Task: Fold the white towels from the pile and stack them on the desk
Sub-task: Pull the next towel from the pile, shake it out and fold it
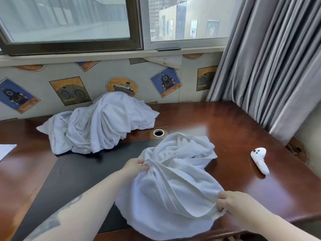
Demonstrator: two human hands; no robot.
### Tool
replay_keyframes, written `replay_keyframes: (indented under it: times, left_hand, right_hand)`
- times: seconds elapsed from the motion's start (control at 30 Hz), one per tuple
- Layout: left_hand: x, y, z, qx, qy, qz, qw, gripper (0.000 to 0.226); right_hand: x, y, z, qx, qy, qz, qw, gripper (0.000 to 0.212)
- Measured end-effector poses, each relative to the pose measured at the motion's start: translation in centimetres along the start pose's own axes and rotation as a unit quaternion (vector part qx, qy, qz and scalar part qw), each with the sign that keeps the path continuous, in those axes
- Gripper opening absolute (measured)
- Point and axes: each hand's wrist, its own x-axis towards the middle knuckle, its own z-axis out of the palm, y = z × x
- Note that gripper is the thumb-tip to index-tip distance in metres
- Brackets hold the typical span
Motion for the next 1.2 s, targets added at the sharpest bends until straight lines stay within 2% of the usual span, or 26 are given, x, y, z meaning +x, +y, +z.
replay_keyframes:
  times: [0.1,0.27,0.33,0.43,0.5,0.57,0.73,0.83,0.93,1.07,1.2]
  left_hand:
    - [-0.2,0.3,-0.6,0.003,-0.016,0.04,0.999,0.022]
    - [-0.8,-0.8,-0.8,0.101,-0.084,0.051,0.99,0.015]
    - [-1.4,-0.7,-0.3,0.093,-0.075,0.067,0.991,0.02]
    - [-3.0,-0.3,-0.3,0.061,-0.041,0.1,0.992,0.013]
    - [-4.8,-0.5,-0.8,0.025,-0.027,0.118,0.992,0.007]
    - [-6.7,-1.1,-1.6,-0.001,-0.012,0.131,0.991,0.011]
    - [-10.4,-2.9,-4.5,-0.06,-0.01,0.116,0.991,0.015]
    - [-12.3,-3.6,-5.0,-0.041,-0.07,0.104,0.991,0.019]
    - [-13.5,-4.3,-4.7,-0.04,-0.105,0.096,0.989,0.027]
    - [-14.6,-3.7,-4.8,-0.054,-0.018,0.15,0.987,0.024]
    - [-14.2,0.5,-6.2,-0.081,0.074,0.2,0.974,0.018]
  right_hand:
    - [0.0,0.2,-0.3,0.001,0.003,0.012,1.0,0.044]
    - [0.2,0.3,0.0,-0.006,0.027,0.012,1.0,0.04]
    - [0.3,0.1,0.2,-0.02,0.041,0.007,0.999,0.041]
    - [-0.2,0.4,-0.2,-0.023,0.087,0.015,0.996,0.04]
    - [-0.7,0.7,-0.6,-0.003,0.134,0.028,0.991,0.039]
    - [-1.2,0.9,-1.0,0.026,0.183,0.044,0.982,0.037]
    - [-2.2,1.5,-2.5,0.026,0.267,0.068,0.961,0.006]
    - [-2.7,2.4,-2.9,0.004,0.293,0.07,0.954,0.024]
    - [-3.3,3.4,-3.4,-0.026,0.3,0.055,0.952,0.027]
    - [-3.5,4.0,-4.8,-0.035,0.307,0.033,0.95,0.027]
    - [-2.5,5.5,-8.2,-0.039,0.296,0.035,0.954,0.025]
